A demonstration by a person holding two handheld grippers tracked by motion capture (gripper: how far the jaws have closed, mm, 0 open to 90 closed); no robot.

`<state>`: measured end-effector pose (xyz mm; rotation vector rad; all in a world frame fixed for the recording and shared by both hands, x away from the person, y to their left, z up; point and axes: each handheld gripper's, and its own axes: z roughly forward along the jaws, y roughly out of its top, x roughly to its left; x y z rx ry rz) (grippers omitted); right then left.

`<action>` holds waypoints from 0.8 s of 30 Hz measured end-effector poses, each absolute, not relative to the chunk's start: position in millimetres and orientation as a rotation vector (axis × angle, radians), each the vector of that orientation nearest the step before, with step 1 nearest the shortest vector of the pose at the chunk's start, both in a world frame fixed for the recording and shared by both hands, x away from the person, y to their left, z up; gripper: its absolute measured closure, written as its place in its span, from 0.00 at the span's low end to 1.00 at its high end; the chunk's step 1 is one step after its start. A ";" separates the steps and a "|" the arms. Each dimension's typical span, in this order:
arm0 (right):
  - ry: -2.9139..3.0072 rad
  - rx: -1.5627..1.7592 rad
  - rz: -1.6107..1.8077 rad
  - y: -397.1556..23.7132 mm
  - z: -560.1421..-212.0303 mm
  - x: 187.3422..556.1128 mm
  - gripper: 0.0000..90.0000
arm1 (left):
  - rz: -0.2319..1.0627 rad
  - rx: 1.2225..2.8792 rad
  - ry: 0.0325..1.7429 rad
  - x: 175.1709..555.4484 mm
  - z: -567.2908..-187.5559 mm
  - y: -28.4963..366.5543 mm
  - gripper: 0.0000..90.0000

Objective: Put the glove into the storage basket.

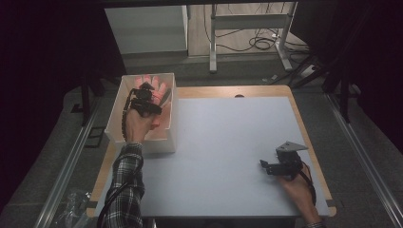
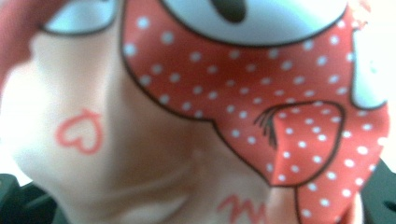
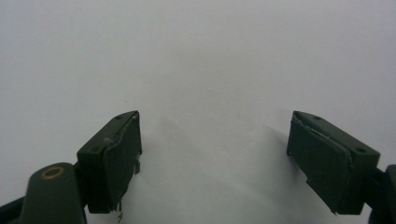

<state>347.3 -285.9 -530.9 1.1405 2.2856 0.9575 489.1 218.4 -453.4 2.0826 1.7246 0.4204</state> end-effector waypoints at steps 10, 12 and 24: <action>2.286 1.141 0.957 -286.0 -530.8 347.3 0.20 | 0.338 2.138 1.770 510.3 -480.1 206.6 0.39; 2.285 1.141 0.959 -285.9 -530.9 347.4 0.20 | 0.317 2.150 1.773 513.0 -484.1 202.9 0.37; 2.286 1.140 0.957 -286.0 -530.8 347.3 0.20 | 0.191 2.189 1.770 518.6 -496.9 201.5 0.16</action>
